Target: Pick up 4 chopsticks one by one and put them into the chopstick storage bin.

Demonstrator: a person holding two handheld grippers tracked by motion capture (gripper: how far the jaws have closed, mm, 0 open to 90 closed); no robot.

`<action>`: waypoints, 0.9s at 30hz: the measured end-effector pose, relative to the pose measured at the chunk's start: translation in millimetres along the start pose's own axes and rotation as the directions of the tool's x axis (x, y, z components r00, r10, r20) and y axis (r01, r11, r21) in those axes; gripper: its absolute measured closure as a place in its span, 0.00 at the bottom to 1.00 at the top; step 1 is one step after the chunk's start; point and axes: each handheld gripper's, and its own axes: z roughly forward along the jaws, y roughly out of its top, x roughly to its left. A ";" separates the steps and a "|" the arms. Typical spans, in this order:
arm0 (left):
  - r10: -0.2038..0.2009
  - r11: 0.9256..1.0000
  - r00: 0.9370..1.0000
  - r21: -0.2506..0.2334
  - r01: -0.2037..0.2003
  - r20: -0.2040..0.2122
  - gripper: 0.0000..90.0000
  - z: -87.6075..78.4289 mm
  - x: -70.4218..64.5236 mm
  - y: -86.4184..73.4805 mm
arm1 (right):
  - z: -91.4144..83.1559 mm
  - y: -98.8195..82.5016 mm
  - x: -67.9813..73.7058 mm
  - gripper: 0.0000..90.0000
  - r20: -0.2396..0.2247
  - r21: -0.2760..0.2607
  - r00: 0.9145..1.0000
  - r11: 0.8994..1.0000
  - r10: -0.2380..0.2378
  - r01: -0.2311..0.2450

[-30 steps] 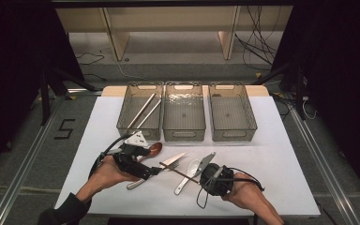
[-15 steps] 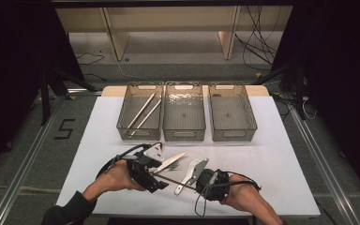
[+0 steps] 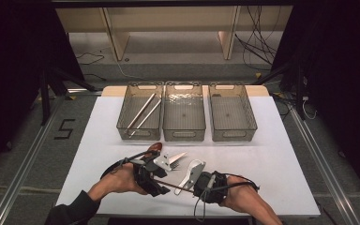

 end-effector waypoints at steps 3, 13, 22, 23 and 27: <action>0.033 0.999 0.999 0.008 -0.033 0.000 0.55 1.2 -2.7 0.3 | -0.4 0.6 1.1 0.96 -0.005 -0.001 1.000 1.000 -0.007 0.007; 0.059 0.997 0.998 0.045 -0.060 0.021 0.73 3.6 -4.3 1.1 | 0.1 1.2 2.7 0.96 -0.013 0.001 0.999 0.999 -0.032 0.032; 0.078 0.994 0.996 0.067 -0.081 0.042 0.82 4.6 -4.1 -0.1 | -0.9 1.2 2.8 0.96 -0.033 0.007 0.998 0.999 -0.051 0.051; 0.086 0.994 0.995 0.068 -0.089 0.045 0.83 4.6 -4.4 -0.2 | -0.8 1.1 2.8 0.96 -0.031 0.008 0.998 0.998 -0.057 0.057; 0.104 0.993 0.993 0.058 -0.108 0.060 0.85 4.3 -5.4 -1.5 | -0.4 0.0 2.3 0.95 -0.033 0.004 0.997 0.998 -0.067 0.067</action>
